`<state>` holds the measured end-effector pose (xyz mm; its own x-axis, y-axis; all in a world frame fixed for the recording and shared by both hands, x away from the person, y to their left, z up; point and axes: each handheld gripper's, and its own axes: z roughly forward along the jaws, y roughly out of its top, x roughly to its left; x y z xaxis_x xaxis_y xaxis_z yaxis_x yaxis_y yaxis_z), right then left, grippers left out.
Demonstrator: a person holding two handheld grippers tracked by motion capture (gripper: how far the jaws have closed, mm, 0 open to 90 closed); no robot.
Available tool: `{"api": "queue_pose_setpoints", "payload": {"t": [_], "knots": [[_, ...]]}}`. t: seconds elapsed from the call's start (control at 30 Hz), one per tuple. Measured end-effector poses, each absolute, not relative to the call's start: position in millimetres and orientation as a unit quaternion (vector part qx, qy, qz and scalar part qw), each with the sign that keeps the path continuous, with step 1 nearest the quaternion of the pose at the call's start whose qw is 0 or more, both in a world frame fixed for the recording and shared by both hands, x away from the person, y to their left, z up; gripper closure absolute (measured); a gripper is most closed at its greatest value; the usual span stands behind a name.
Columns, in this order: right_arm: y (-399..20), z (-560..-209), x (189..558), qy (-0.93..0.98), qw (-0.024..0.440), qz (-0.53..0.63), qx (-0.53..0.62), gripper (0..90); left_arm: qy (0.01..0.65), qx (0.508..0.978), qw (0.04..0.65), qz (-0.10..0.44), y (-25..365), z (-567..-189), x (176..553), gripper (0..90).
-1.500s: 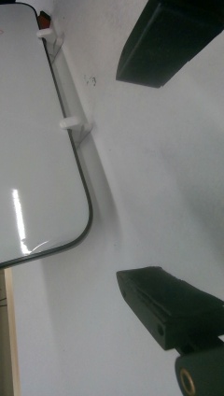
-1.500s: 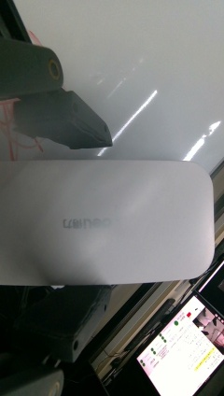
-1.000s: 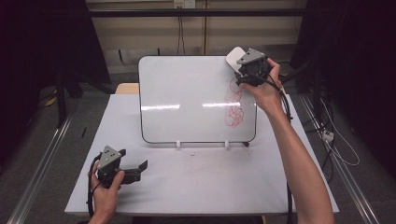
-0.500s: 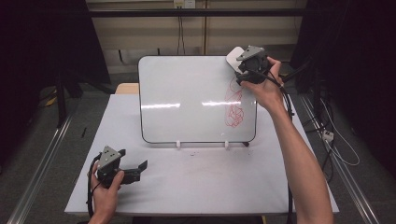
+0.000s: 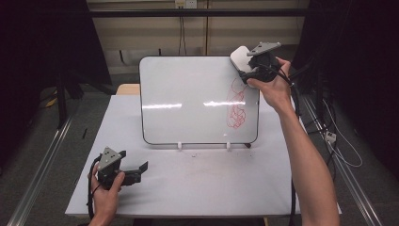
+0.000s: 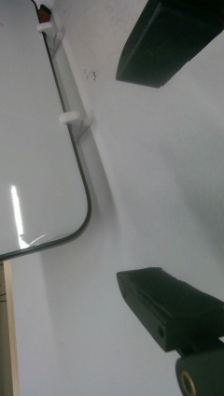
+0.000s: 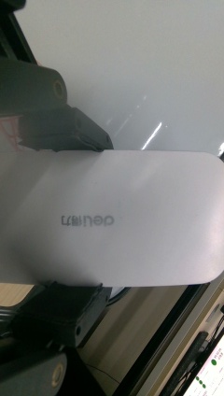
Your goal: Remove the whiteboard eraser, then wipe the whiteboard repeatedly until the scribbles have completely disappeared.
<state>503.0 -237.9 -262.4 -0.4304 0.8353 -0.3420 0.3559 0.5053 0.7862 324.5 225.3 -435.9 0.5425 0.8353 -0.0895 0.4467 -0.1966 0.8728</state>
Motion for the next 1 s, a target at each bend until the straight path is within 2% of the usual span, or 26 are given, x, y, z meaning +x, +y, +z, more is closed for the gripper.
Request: {"api": "queue_pose_setpoints", "payload": {"t": [0.6, 1.0], "knots": [[-258, -252, 468, 0.746, 0.4, 0.366, 0.386, 31.6, 0.432, 0.748, 0.461, 0.203, 228, -437, 325, 5.0], [-252, -275, 446, 0.751, 0.397, 0.372, 0.374, 31.5, 0.43, 0.745, 0.466, 0.208, 227, -436, 324, 5.0]]}}
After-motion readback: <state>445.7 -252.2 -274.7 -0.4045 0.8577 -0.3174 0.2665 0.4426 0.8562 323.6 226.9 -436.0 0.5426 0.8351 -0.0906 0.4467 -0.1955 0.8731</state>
